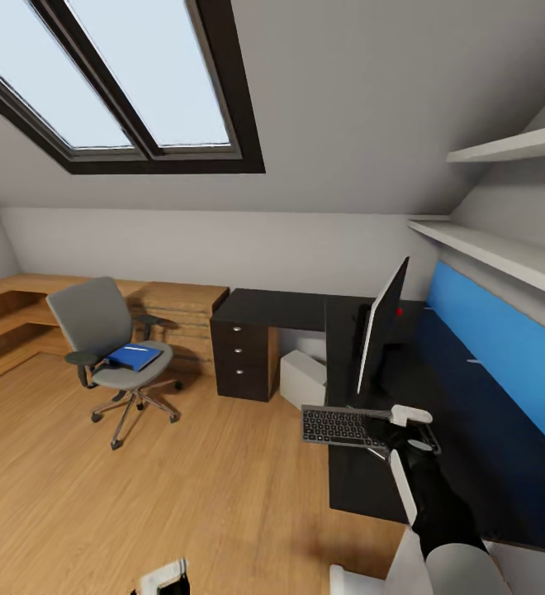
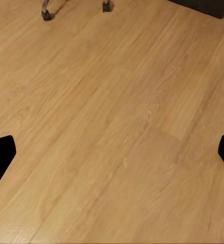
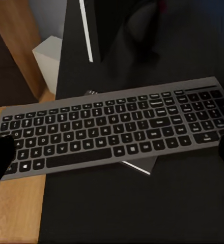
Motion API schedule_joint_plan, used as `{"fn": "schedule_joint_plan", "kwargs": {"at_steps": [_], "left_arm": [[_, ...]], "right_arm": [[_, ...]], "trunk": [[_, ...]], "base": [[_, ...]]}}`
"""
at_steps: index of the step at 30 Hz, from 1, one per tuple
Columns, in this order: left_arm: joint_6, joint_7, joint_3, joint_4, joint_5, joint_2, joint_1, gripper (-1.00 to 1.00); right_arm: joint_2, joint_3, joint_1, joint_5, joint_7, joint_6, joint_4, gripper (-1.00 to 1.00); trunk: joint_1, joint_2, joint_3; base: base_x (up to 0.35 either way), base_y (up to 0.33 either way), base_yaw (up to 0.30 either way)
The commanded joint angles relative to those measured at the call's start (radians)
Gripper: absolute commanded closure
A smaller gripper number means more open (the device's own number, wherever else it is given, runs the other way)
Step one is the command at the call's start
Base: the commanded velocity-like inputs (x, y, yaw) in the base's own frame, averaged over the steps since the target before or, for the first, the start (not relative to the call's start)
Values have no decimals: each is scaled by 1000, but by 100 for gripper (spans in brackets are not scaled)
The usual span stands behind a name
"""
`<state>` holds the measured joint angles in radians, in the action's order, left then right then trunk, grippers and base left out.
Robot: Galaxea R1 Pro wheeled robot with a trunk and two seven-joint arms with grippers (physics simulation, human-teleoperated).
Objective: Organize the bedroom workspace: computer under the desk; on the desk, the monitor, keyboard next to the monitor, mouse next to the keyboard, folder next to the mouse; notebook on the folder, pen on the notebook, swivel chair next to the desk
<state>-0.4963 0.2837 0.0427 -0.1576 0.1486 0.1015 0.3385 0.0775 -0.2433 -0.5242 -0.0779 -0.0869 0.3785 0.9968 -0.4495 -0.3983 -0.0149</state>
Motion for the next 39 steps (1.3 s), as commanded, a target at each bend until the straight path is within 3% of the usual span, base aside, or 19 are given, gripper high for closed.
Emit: {"fn": "schedule_joint_plan", "kwargs": {"at_steps": [1,5,7,8,11,12,16,20,22,23,27,32,39], "left_arm": [[17,-1,6,-24,3,3,1,-100],[297,1,7,-297,4,17,1,-100],[381,1,8,-379,5,20,1,-100],[464,1,7,-464,6,22,1,-100],[587,2,6,-587,7,32,1,-100],[663,3,5,-666,7,42,1,-100],[822,3,3,-846,8,63,1,-100],[932,1,2,-973,12,71,1,-100],[959,0,3,-1001,20,72,1,-100],[987,-2,6,-1031,59,72,1,-100],[994,-1,5,-1002,103,70,1,-100],[978,-1,3,-979,112,66,1,-100],[936,6,-52,-969,112,66,1,-100]], "right_arm": [[-5,-2,-1,-7,1,4,-8,-100],[-52,-2,-28,-6,1,-38,-136,-100],[-68,-2,-59,-6,1,-47,-182,-100],[-87,-2,-99,-6,1,-56,-234,-100],[-121,-2,-167,-5,1,-74,-331,-100],[-147,-2,-214,-4,1,-96,-404,-100],[-194,-2,-318,-2,0,-194,-579,-100],[-217,-2,-393,-2,-21,-258,-691,-100],[-221,-2,-408,-1,-38,-269,-714,-100],[-224,-3,-425,1,-75,-280,-740,-100],[-223,-3,-434,0,-107,-288,-759,-100],[-226,-1,-435,-2,-113,-293,-762,-100],[-223,31,-433,-48,-105,-296,-772,-100]], "trunk": [[-1,-2,-2],[-1,-2,-2],[-1,-2,-2],[-1,-2,-2],[-1,-2,-2],[-1,-2,-2],[-1,-2,-2],[-1,-2,-2],[-1,-2,-2],[-1,-2,-2],[-1,-2,-2],[-1,-2,-2],[-1,-2,-2]], "base": [[0,0,0],[0,0,0],[0,0,0],[0,0,0],[0,0,0],[0,0,0],[0,0,0],[0,0,0],[0,0,0],[0,0,0],[0,0,0],[0,0,0],[105,-169,0]]}}
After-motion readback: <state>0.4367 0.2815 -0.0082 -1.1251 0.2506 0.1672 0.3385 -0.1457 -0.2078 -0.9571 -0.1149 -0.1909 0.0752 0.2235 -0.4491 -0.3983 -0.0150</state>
